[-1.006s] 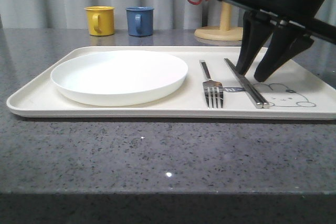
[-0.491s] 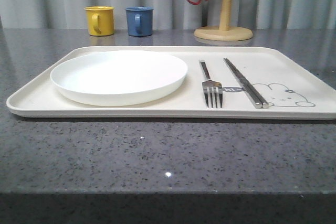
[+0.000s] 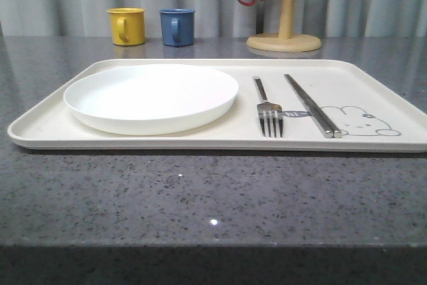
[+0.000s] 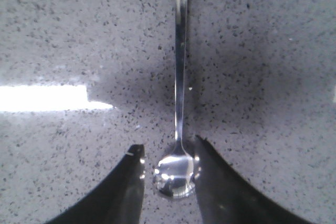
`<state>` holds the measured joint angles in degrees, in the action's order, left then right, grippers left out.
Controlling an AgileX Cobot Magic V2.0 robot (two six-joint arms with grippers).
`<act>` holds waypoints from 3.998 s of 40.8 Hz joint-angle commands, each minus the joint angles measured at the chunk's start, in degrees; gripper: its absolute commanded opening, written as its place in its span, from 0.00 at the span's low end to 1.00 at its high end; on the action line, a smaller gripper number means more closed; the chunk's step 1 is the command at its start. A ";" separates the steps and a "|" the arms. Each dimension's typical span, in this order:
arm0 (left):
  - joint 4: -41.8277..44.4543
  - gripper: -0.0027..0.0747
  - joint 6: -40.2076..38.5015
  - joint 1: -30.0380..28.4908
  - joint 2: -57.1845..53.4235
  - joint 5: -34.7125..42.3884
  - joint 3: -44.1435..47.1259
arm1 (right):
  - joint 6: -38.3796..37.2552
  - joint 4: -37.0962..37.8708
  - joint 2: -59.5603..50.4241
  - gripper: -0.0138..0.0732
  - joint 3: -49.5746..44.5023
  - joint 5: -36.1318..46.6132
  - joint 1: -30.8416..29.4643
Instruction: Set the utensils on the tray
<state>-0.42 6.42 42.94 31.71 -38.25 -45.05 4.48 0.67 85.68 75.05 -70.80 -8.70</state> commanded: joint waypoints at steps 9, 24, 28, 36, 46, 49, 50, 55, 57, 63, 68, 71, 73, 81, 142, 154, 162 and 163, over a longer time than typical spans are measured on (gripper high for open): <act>-0.22 0.48 -0.61 0.50 0.12 4.89 -1.54 | 1.12 2.32 4.40 0.47 1.48 -2.29 -0.51; -0.22 0.48 -0.61 0.50 0.12 4.89 -1.54 | 1.12 2.68 9.13 0.47 1.54 -0.61 -0.51; -0.22 0.48 -0.61 0.50 0.12 4.89 -1.54 | 1.12 2.05 9.12 0.45 1.54 -0.72 -0.51; -0.22 0.48 -0.61 0.50 0.12 4.89 -1.54 | 1.12 2.05 9.12 0.24 1.54 -0.99 -0.51; -0.22 0.48 -0.61 0.50 0.12 4.89 -1.54 | 1.07 0.93 8.72 0.21 1.87 -2.71 -0.51; -0.22 0.48 -0.61 0.50 0.12 4.89 -1.54 | 1.07 -1.34 7.76 0.21 2.46 -3.33 -0.51; -0.22 0.48 -0.61 0.50 0.12 4.89 -1.54 | 1.07 -2.19 7.42 0.21 2.66 -3.40 -0.44; -0.22 0.48 -0.61 0.50 0.12 4.89 -1.54 | 1.07 -8.14 4.62 0.21 4.52 -4.07 0.82; -0.22 0.48 -0.61 0.50 0.12 4.89 -1.54 | 1.07 -10.04 3.82 0.21 5.31 -4.44 1.74; -0.22 0.48 -0.61 0.50 0.12 4.89 -1.54 | 1.07 -16.28 2.47 0.21 7.68 -4.94 6.21; -0.22 0.48 -0.61 0.50 0.12 4.89 -1.54 | 1.01 -21.74 2.76 0.21 7.82 -3.73 10.10; -0.22 0.48 -0.61 0.50 0.12 4.89 -1.54 | 0.19 -23.32 3.62 0.21 7.82 -2.39 12.15; -0.22 0.48 -0.61 0.50 0.12 4.89 -1.54 | -0.82 -23.33 4.25 0.21 7.82 -1.68 13.26; -0.22 0.48 -0.61 0.50 0.12 4.89 -1.54 | -4.48 -23.33 8.22 0.21 7.82 -0.38 14.63; -0.22 0.48 -0.61 0.50 0.12 4.89 -1.54 | 0.61 -8.78 -36.16 0.52 -10.46 9.99 14.63; -0.22 0.48 -0.61 0.50 0.12 4.89 -1.54 | 0.61 -9.26 -60.77 0.52 -24.16 16.21 14.63; -0.22 0.48 -0.61 0.50 0.12 4.89 -1.54 | 0.61 -9.26 -69.35 0.52 -28.89 16.80 14.63; -0.22 0.48 -0.61 0.50 0.12 4.89 -1.54 | 0.61 -9.26 -69.63 0.52 -29.13 16.80 14.63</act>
<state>-0.42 6.42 42.94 31.71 -38.25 -45.05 4.35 -8.33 16.44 45.65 -58.86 5.90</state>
